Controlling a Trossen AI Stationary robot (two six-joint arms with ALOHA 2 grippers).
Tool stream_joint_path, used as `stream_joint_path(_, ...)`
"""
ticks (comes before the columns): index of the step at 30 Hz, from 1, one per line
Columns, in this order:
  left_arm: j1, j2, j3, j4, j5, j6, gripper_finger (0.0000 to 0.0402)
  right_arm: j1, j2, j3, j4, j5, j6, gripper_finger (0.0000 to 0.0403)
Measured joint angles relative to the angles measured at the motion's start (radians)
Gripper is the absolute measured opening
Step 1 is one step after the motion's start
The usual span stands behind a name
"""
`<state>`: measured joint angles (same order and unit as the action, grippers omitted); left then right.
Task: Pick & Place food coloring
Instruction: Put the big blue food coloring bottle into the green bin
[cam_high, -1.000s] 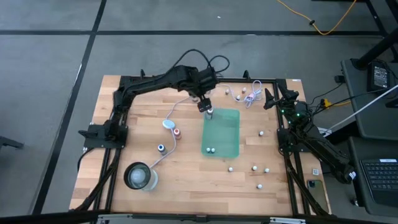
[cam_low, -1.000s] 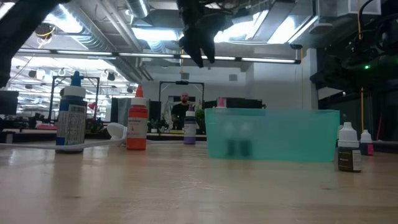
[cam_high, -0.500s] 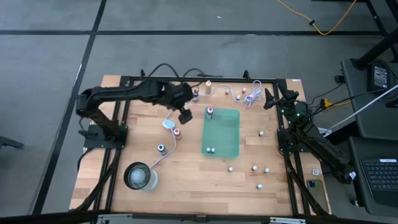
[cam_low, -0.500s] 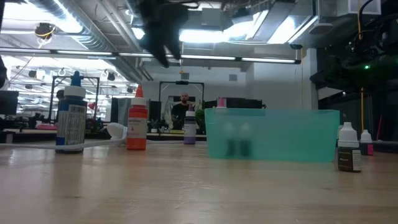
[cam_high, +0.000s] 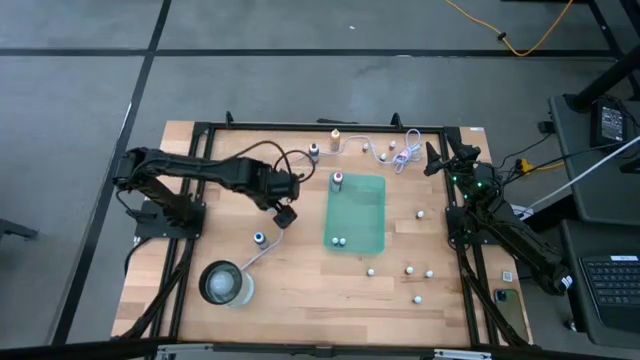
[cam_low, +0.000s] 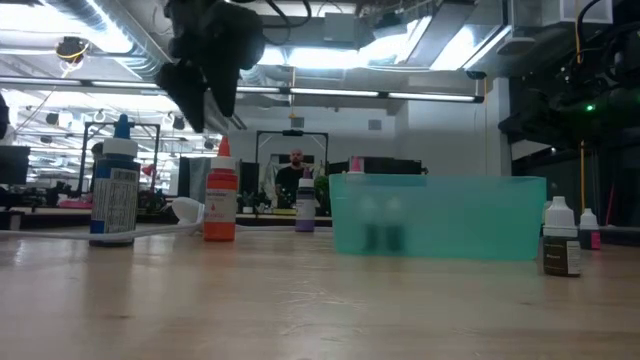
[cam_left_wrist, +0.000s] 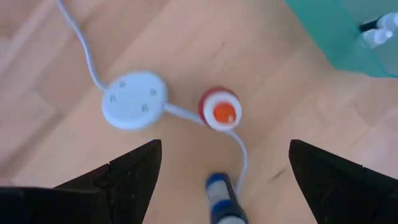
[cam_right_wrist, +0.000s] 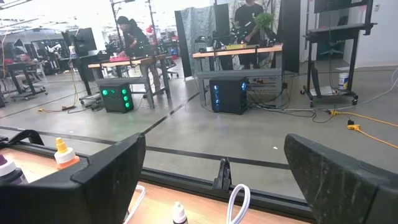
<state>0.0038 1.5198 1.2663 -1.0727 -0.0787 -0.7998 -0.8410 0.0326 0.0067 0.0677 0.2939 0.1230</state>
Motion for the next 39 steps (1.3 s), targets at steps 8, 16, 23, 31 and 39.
stream_joint_path(8,-0.087,0.019,0.0,-0.068,0.001,-0.206,0.0343,0.0,0.0,0.0,0.0,0.0,0.0,0.0384)
stream_joint_path(16,-0.123,0.056,-0.001,-0.08,0.02,-0.293,0.0343,0.0,0.0,0.0,0.0,0.0,0.0,0.0384)
stream_joint_path(23,-0.173,0.065,-0.063,-0.075,0.072,-0.368,0.0343,0.0,0.0,0.0,0.0,0.0,0.0,0.0384)
stream_joint_path(31,-0.21,0.065,-0.105,-0.06,0.09,-0.41,0.0343,0.0,0.0,0.0,0.0,0.0,0.0,0.0384)
stream_joint_path(39,-0.213,0.065,-0.122,-0.041,0.115,-0.41,0.0342,0.0,0.0,0.0,0.0,0.0,0.0,0.0384)
